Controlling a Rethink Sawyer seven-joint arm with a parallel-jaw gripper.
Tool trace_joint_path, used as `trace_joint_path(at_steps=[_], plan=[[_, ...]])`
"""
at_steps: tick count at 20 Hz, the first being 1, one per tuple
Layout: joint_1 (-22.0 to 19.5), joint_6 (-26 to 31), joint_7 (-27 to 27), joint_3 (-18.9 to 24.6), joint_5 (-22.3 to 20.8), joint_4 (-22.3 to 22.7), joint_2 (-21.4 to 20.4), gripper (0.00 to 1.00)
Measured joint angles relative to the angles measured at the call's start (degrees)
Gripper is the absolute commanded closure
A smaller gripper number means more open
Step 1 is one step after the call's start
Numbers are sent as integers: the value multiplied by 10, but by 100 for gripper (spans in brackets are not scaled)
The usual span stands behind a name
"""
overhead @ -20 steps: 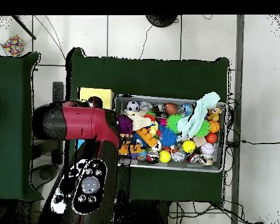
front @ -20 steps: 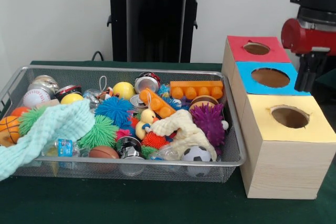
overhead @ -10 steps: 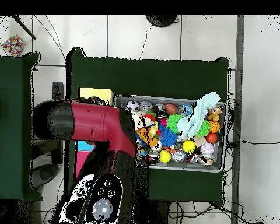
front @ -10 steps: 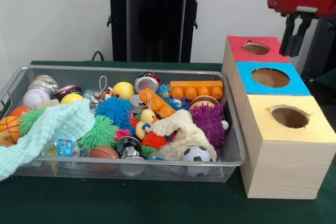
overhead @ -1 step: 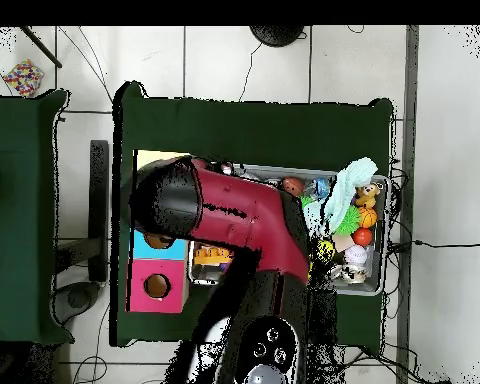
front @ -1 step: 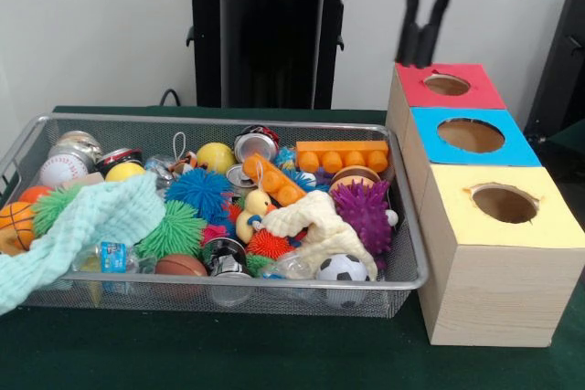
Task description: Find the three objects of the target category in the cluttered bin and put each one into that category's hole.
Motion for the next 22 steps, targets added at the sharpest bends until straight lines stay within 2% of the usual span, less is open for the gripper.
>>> trace_joint_path(at_steps=[2, 5, 9, 16, 22], plan=[[-46, -40, 0, 30, -19, 18, -15, 100], [-88, -78, 0, 59, -36, 33, -23, 100], [-150, -110, 0, 107, -72, 49, -26, 100], [-184, -110, 0, 151, -115, 56, -29, 100], [-196, -105, 0, 181, -160, 56, -29, 100]])
